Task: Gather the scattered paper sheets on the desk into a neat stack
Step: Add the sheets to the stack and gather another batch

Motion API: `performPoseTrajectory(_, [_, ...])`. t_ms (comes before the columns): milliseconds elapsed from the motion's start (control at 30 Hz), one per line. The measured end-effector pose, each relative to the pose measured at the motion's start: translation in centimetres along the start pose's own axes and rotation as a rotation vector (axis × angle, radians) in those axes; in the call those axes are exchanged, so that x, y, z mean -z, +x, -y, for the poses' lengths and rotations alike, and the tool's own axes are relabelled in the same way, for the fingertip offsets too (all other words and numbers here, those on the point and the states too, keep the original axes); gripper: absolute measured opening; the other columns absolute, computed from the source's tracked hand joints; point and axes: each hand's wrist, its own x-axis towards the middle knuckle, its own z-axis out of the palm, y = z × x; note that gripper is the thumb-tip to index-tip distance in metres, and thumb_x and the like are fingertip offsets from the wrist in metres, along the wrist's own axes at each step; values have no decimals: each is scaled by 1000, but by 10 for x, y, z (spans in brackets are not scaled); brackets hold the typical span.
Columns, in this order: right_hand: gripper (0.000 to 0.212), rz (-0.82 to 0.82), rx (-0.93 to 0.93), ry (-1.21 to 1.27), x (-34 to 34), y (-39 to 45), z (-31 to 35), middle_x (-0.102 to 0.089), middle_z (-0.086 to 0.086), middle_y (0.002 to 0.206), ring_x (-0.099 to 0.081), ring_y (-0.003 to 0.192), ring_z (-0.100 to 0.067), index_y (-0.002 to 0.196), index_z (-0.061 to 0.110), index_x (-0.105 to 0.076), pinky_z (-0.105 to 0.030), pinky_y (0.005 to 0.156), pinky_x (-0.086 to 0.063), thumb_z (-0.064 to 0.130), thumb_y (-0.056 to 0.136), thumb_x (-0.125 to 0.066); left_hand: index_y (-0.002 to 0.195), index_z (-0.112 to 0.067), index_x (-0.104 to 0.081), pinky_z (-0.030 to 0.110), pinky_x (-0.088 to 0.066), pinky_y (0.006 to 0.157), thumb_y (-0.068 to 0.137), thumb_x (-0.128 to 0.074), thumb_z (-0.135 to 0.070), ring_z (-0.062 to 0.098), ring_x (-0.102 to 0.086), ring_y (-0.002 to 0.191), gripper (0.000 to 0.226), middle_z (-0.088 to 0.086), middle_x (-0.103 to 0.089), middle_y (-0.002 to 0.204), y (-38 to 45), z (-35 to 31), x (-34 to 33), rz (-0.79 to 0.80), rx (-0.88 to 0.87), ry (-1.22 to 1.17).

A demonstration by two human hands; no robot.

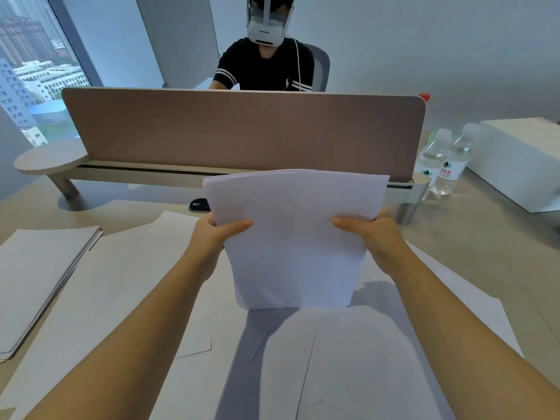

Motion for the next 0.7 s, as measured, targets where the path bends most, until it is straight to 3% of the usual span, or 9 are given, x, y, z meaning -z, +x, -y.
performPoseTrajectory(133, [19, -83, -13, 38, -8, 4, 0, -61, 1, 80, -58, 74, -15, 77, 21, -59, -29, 69, -51, 4, 77, -68, 94, -27, -57, 41, -54, 81, 57, -68, -23, 23, -61, 91, 38, 1, -64, 94, 2, -4, -10, -20, -22, 2])
performPoseTrajectory(267, [19, -54, -33, 37, 4, 5, -7, -63, -2, 86, -60, 82, -21, 85, 17, -61, -38, 81, -51, 5, 74, -72, 92, -26, -59, 34, -54, 74, 55, -71, -23, 20, -62, 87, 39, -1, -65, 91, 6, 4, -6, 23, -21, -9])
performPoseTrajectory(400, [24, -39, -146, 24, 10, -3, -45, -66, -2, 86, -63, 82, -23, 83, 18, -63, -38, 79, -53, -1, 71, -72, 95, -22, -61, 43, -54, 82, 38, -74, -39, 29, -62, 98, 61, 5, -66, 99, -4, 41, -10, 38, 75, 64])
performPoseTrajectory(533, [18, -119, -168, 41, 6, 5, -48, -64, 1, 83, -62, 77, -17, 84, 15, -62, -26, 69, -53, 1, 75, -69, 92, -25, -62, 41, -52, 85, 44, -77, -25, 29, -62, 98, 50, -1, -68, 97, -1, 49, -18, -3, 105, -16])
performPoseTrajectory(633, [23, -120, -155, 2, 13, 7, -43, -65, -5, 94, -61, 91, -25, 95, 14, -61, -37, 85, -51, 4, 75, -70, 92, -27, -64, 38, -53, 85, 38, -74, -37, 22, -64, 93, 56, -3, -69, 95, 3, 44, -19, 35, 111, -11])
performPoseTrajectory(700, [30, -147, -193, -13, 16, 0, -56, -64, -4, 94, -59, 93, -26, 102, 11, -60, -37, 87, -48, 1, 75, -69, 90, -25, -65, 41, -51, 87, 36, -74, -40, 24, -64, 93, 56, -2, -70, 94, -1, 58, -19, 18, 172, 5])
